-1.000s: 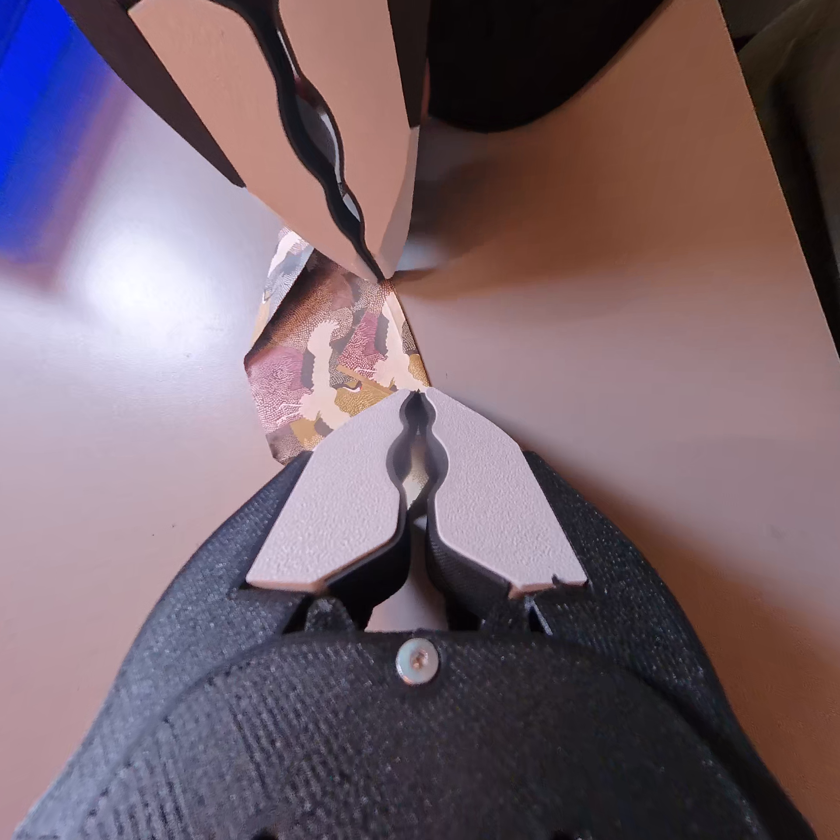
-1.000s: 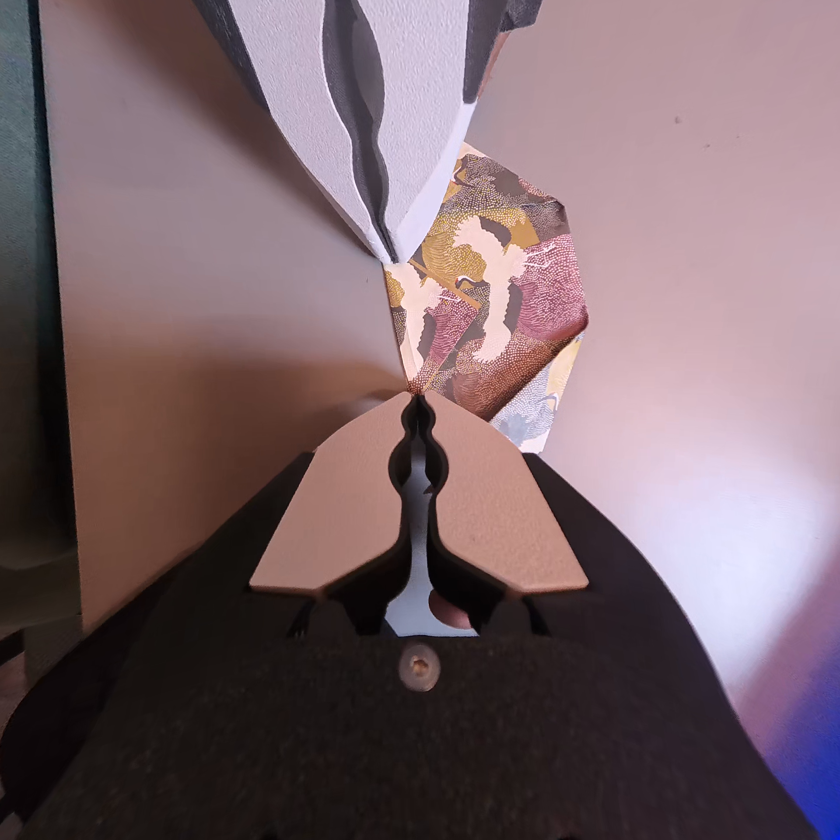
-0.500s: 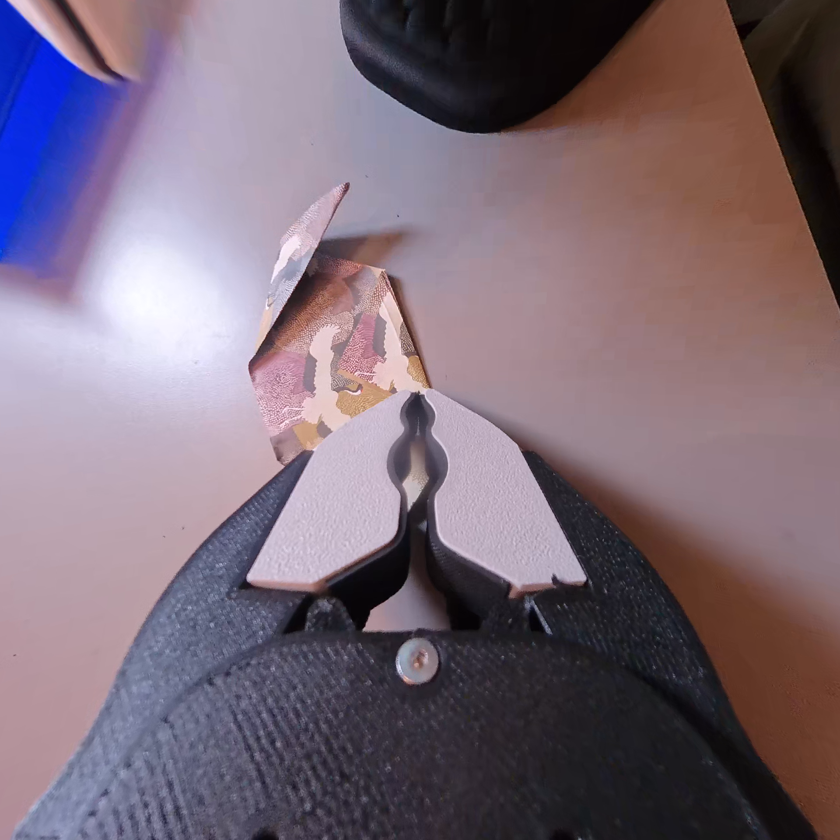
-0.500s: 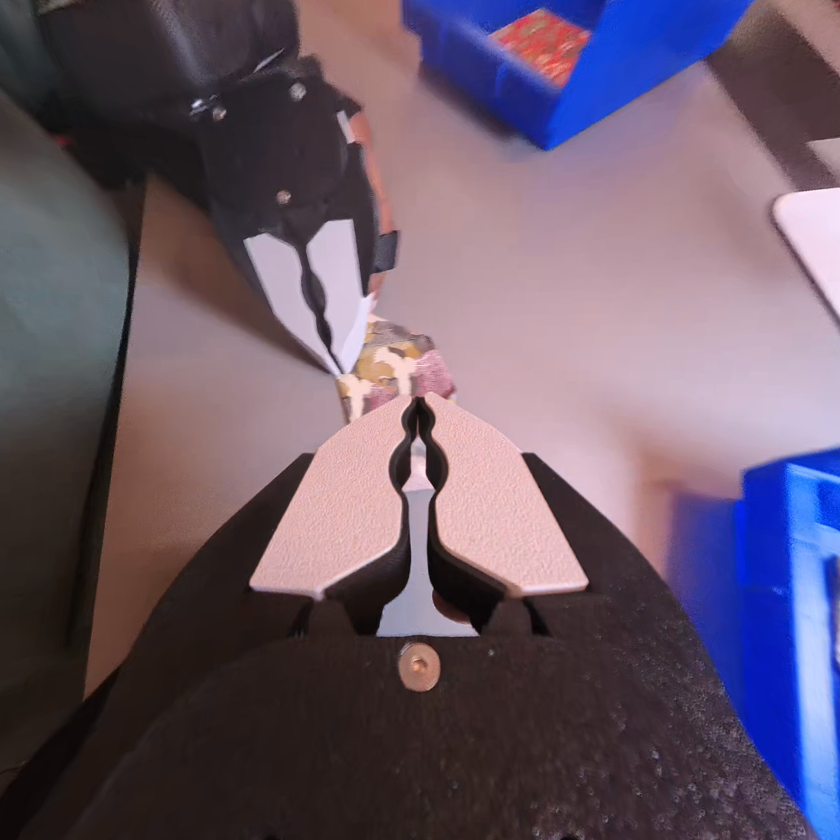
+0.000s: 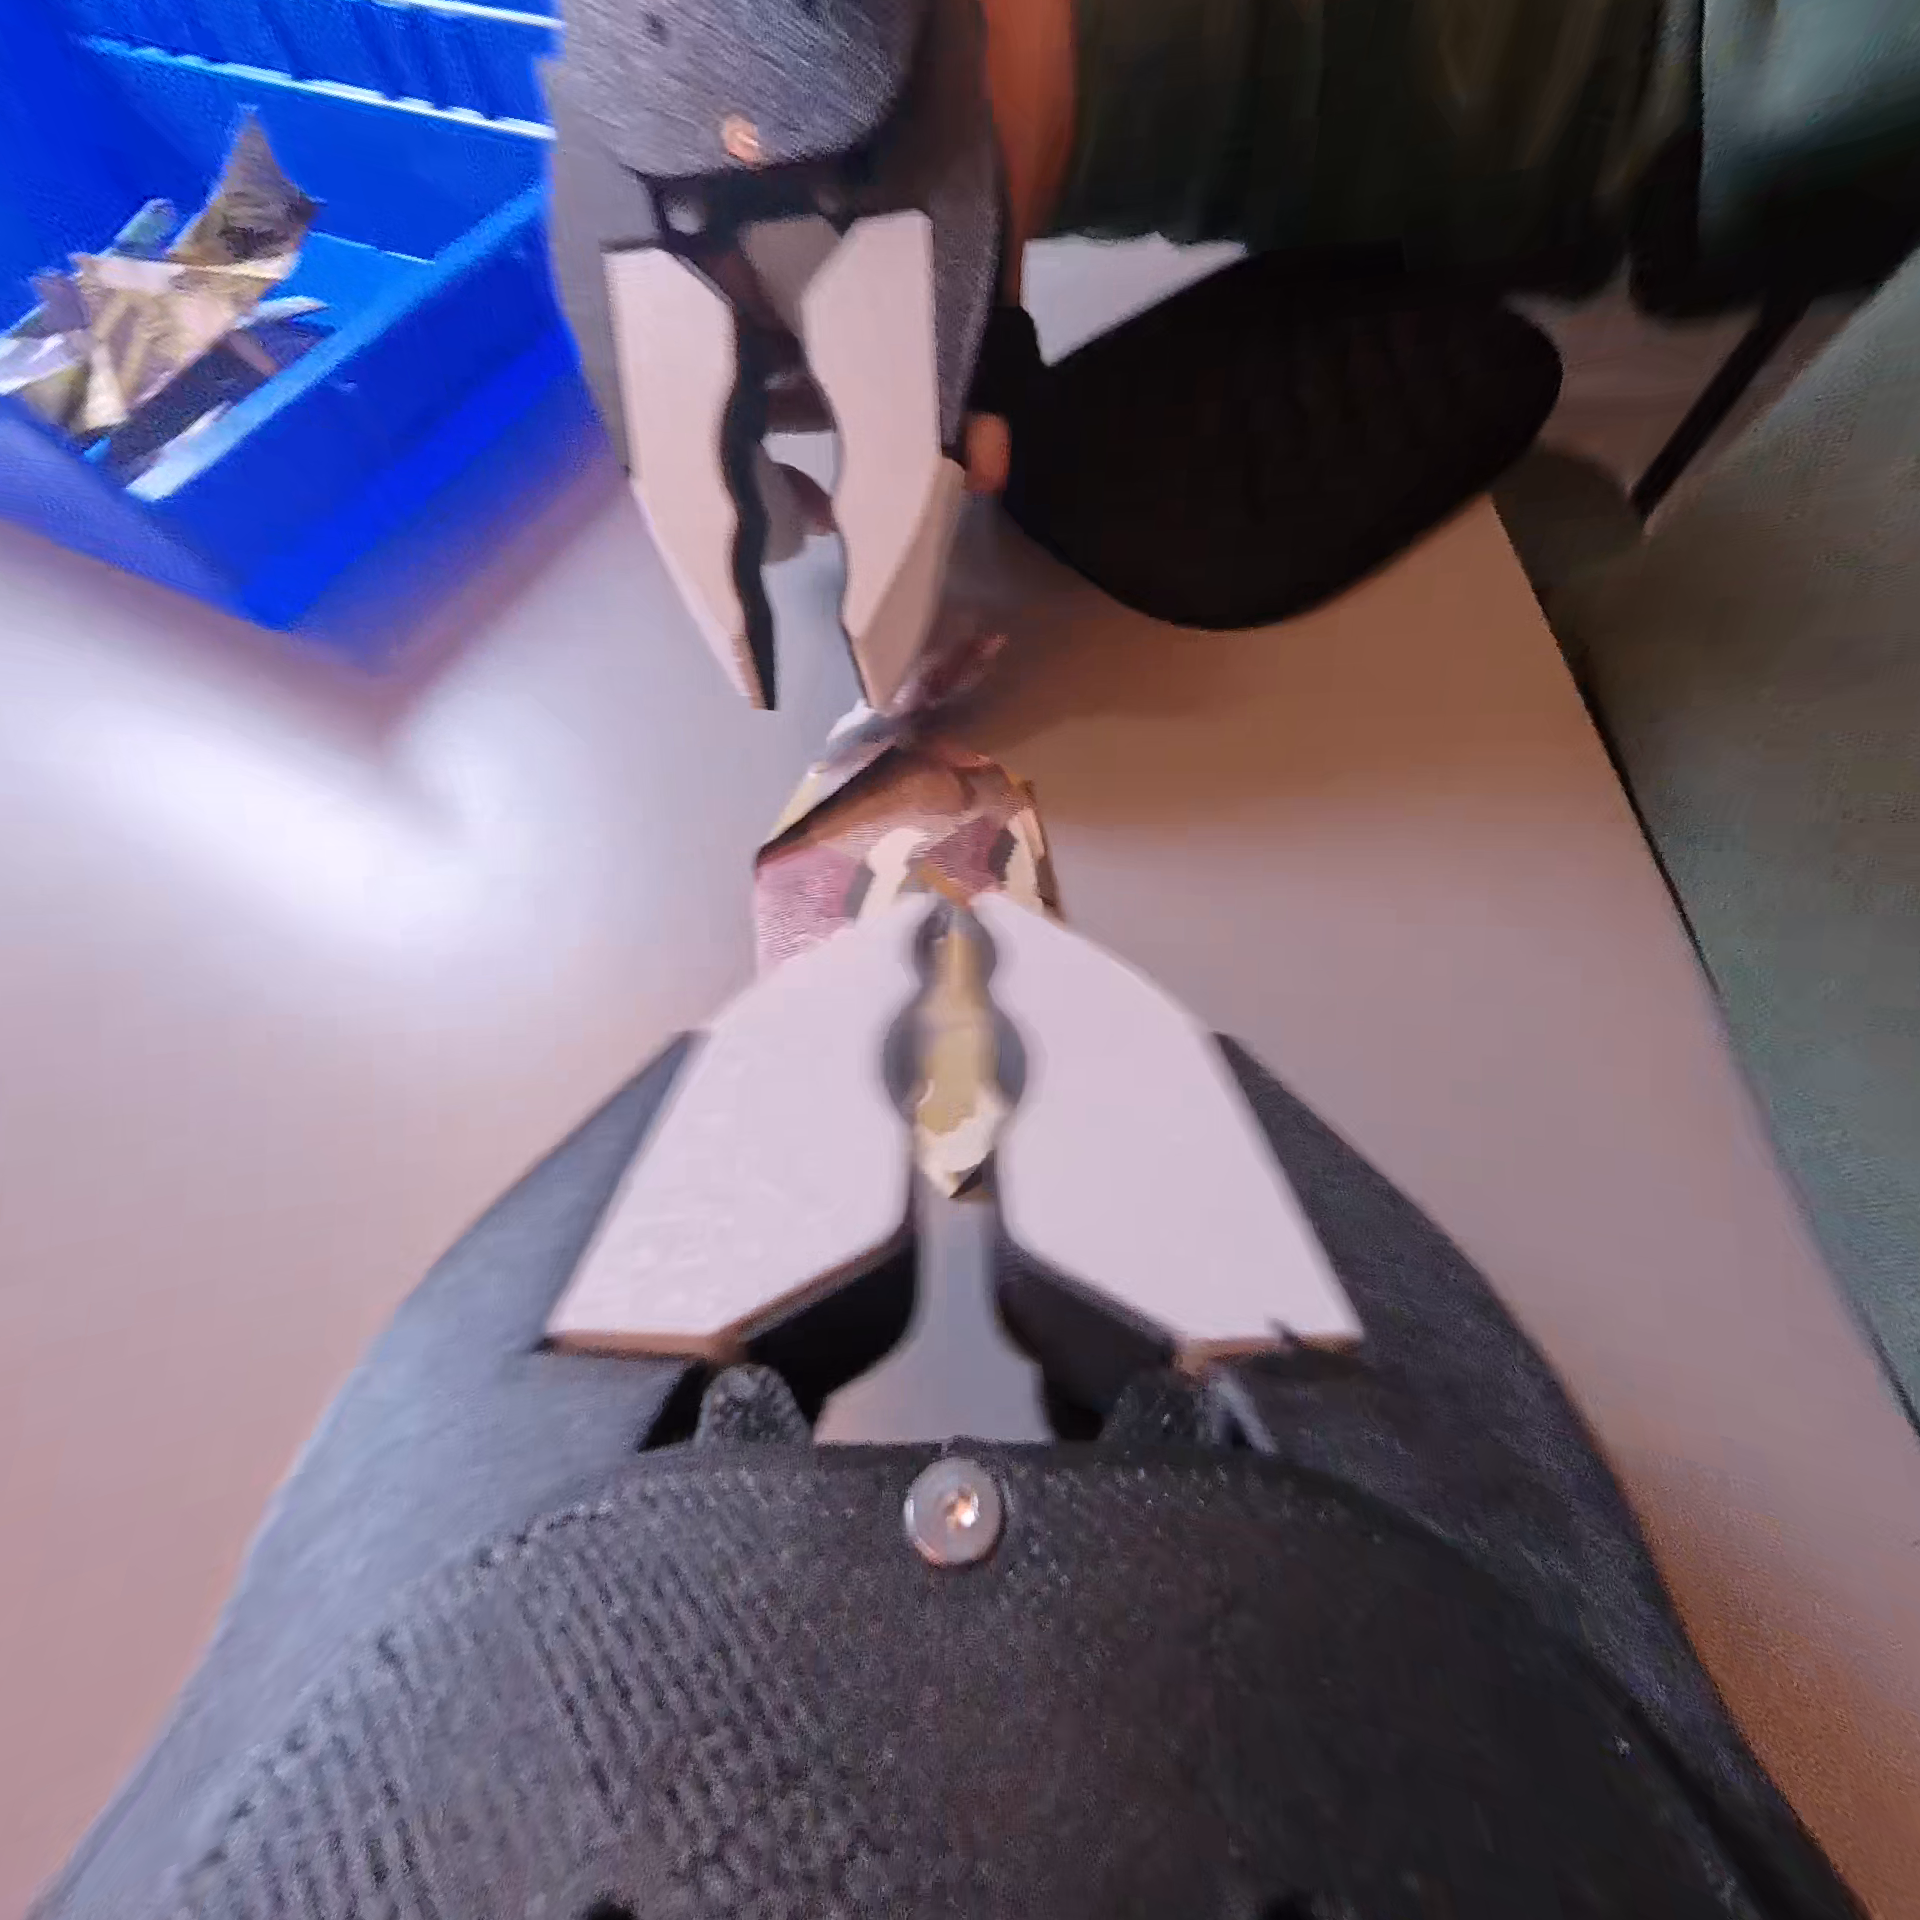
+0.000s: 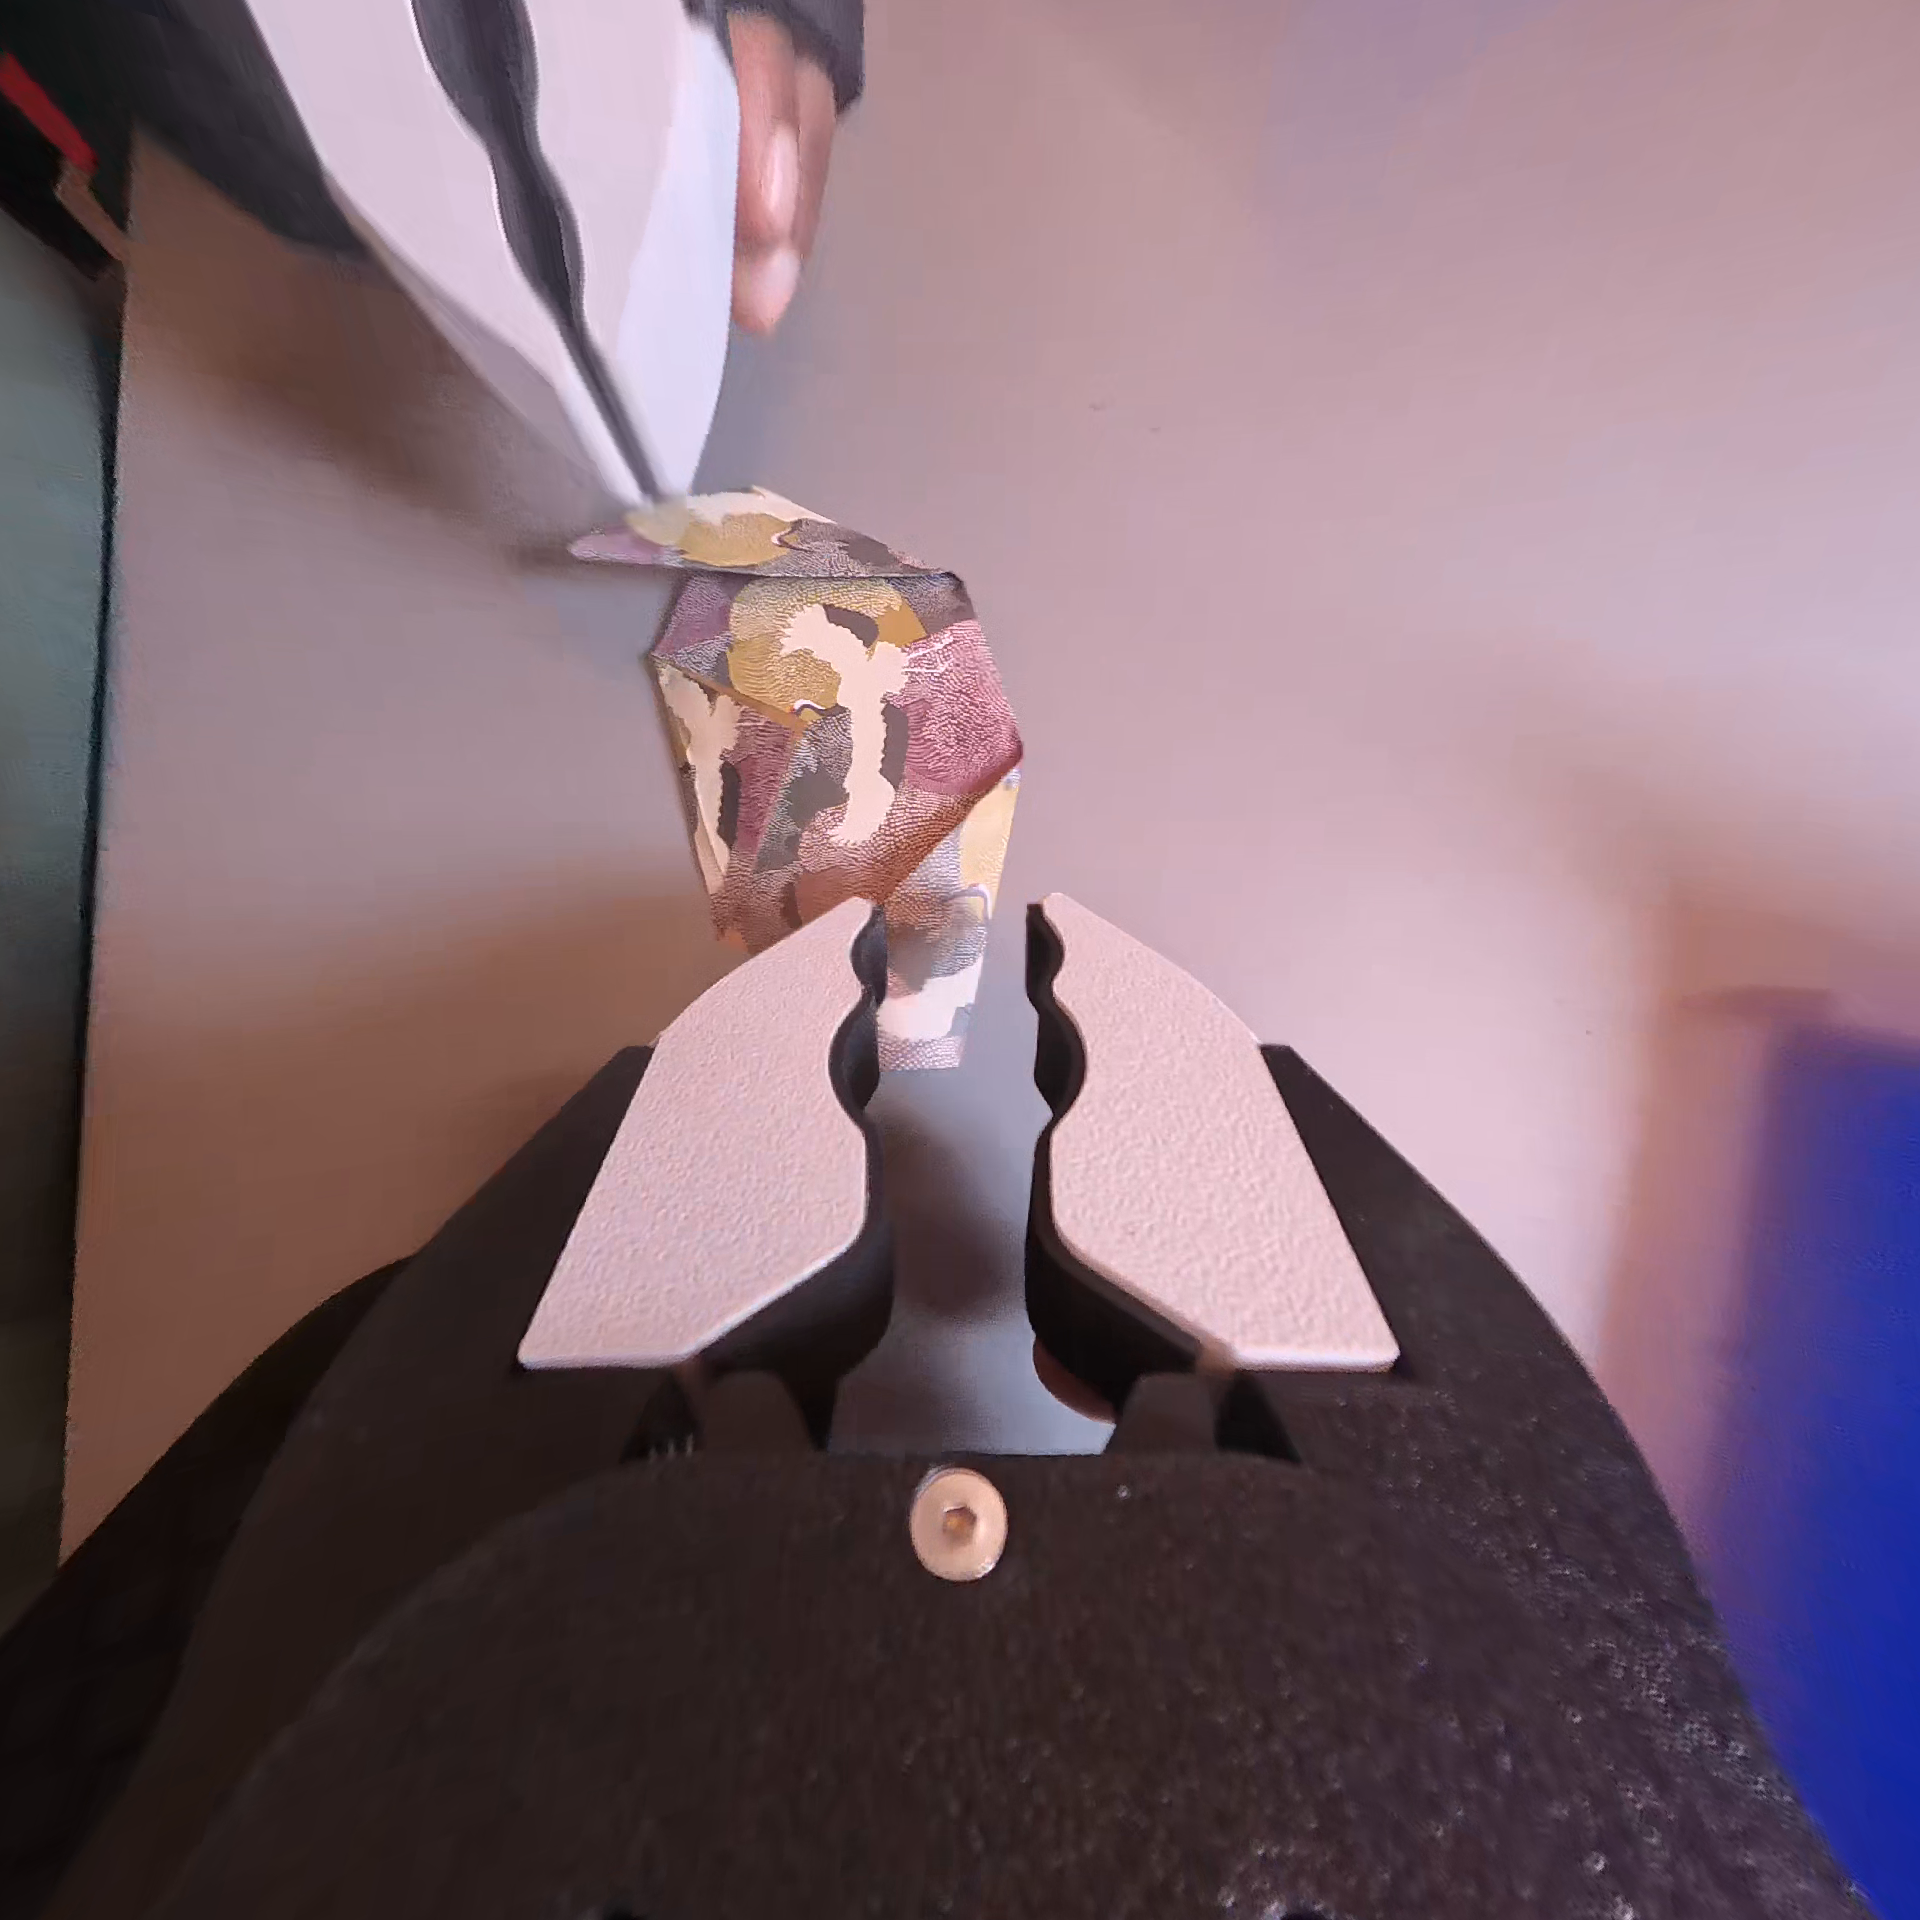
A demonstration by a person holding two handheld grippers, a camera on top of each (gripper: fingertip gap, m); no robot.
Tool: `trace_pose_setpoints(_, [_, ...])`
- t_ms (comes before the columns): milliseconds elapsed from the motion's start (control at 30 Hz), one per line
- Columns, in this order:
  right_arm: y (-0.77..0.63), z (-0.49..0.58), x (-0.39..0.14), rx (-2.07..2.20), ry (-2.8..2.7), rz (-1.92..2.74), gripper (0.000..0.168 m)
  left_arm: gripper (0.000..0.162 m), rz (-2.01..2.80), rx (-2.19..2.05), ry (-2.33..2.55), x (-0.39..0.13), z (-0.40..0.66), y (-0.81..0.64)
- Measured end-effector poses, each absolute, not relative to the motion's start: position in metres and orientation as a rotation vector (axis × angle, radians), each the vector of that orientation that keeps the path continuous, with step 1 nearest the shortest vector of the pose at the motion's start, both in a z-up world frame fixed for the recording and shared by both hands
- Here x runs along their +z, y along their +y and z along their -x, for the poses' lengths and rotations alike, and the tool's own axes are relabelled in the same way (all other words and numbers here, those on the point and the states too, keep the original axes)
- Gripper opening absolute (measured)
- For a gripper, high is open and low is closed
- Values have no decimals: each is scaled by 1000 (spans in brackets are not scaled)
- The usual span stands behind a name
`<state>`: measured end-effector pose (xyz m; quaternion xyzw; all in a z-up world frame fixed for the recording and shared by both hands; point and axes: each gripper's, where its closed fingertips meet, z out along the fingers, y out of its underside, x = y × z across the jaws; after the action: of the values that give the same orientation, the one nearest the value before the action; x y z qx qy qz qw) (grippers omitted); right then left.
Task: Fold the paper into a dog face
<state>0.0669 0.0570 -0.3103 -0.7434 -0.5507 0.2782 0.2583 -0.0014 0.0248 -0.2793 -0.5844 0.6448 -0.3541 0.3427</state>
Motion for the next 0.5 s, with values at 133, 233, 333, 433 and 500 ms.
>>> trace_pose_setpoints(133, [60,-66,-320,734,-1514,2060,25,65,1750,-895,1622,-302,23,52])
trace_pose_setpoints(233, [59,-64,-326,682,-1551,2058,24,65,1849,-853,1658,-322,31,52])
trace_pose_setpoints(333, [57,-61,-327,635,-1571,2045,23,55,1838,-787,1710,-326,29,49])
trace_pose_setpoints(433, [56,-58,-326,568,-1595,1999,19,40,1798,-753,1737,-327,26,48])
trace_pose_setpoints(500, [53,-55,-325,577,-1590,1981,14,30,1793,-740,1723,-327,24,49])
